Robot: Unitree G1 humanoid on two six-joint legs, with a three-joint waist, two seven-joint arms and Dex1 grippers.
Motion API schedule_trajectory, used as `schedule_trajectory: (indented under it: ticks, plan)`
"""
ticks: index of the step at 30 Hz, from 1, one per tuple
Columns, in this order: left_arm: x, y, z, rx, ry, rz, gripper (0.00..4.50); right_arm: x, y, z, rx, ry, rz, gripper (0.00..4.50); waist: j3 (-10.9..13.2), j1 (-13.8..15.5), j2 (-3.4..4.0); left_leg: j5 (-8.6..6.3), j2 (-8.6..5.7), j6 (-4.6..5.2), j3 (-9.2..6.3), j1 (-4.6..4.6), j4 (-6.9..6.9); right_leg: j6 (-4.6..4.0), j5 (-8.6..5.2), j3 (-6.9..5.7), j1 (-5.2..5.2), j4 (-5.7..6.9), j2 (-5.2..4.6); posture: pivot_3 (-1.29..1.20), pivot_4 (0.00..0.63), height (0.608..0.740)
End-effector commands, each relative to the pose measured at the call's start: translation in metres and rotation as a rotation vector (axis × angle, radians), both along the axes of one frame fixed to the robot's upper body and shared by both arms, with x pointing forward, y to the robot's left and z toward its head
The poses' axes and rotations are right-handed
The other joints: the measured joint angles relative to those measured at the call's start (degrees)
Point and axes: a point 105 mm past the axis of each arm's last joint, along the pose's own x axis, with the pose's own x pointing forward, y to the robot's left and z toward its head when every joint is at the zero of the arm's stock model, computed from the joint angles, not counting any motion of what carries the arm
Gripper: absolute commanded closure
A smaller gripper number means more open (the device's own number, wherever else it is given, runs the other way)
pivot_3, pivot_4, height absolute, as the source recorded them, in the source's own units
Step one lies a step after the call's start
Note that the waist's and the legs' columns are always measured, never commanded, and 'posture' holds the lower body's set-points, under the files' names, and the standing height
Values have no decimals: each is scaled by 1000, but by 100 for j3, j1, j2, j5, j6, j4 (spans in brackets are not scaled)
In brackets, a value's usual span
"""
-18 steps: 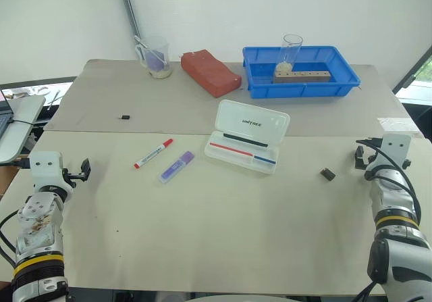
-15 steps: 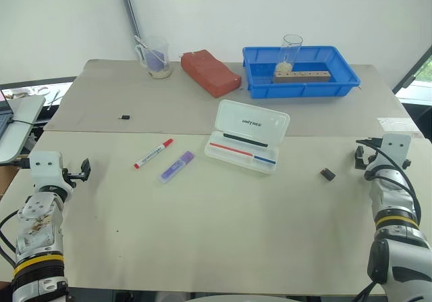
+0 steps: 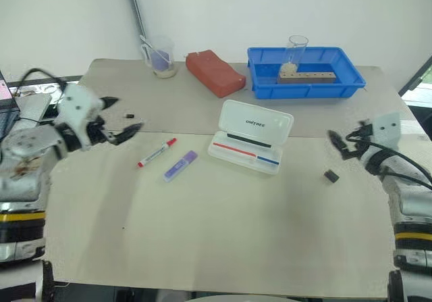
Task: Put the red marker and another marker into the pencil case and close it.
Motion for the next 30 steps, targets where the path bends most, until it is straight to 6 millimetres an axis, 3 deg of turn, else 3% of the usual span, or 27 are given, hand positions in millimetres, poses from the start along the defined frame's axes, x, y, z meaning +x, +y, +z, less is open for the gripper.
schedule_trajectory:
  ticks: [1, 3, 8, 12, 20, 23, 25, 26, 27, 30]
  plan:
    - [9, -74, -9, 115, 22, -340, 45, -37, 79, 24, 37, 14, 358, 0, -2, 83, 4, 2, -1, 7, -11, -21, 19, 1, -1, -7, -2, 3, 2, 0, 150, 740]
    - [12, -100, -22, 194, 28, -465, 45, -52, 102, 25, 58, 43, 448, 0, -4, 78, 7, 17, 0, 51, -21, -44, 41, 4, 2, -7, -14, 1, 6, 0, 150, 740]
    - [13, -135, -55, 305, 63, -650, 45, -71, 132, 21, 49, 89, 538, 0, -4, -4, 6, -2, -4, 94, -32, -84, 70, 5, 7, 12, -47, -1, 10, 0, 150, 740]
    - [16, -146, -80, 373, 106, -704, 45, -70, 138, 22, 55, 73, 515, 0, -5, 18, 6, 2, -42, 100, -138, -123, 77, -2, 11, 7, -73, 7, 33, 0, 150, 740]
    - [29, -151, -104, 404, 185, -644, 45, -67, 133, 21, 56, 60, 480, 0, 1, 34, -3, 2, -133, 106, -294, -135, 77, 1, 11, 8, -72, 13, 32, 0, 150, 740]
    - [30, -153, -109, 414, 218, -631, 851, -66, 133, 22, 56, 54, 480, 0, 2, 34, -4, 2, -147, 108, -318, -139, 78, 3, 10, 8, -74, 17, 33, 0, 150, 740]
    - [31, -155, -110, 413, 225, -621, 1756, -65, 132, 22, 52, 50, 478, 0, 2, 41, -4, 3, -148, 108, -323, -140, 78, 4, 10, 7, -74, 18, 33, 0, 150, 740]
    - [32, -156, -110, 409, 228, -612, 1977, -65, 132, 22, 51, 49, 477, 0, 2, 45, -5, 3, -148, 108, -324, -141, 78, 4, 10, 6, -74, 19, 33, 0, 150, 740]
    - [33, -157, -109, 406, 228, -604, 2602, -64, 132, 22, 50, 47, 477, 0, 2, 45, -5, 3, -150, 108, -325, -141, 79, 5, 10, 6, -74, 19, 33, 0, 150, 740]
    - [34, -160, -108, 406, 220, -600, 3915, -65, 133, 22, 49, 45, 480, 0, 0, 43, -2, 3, -151, 109, -329, -142, 79, 5, 10, 6, -75, 21, 33, 0, 150, 740]
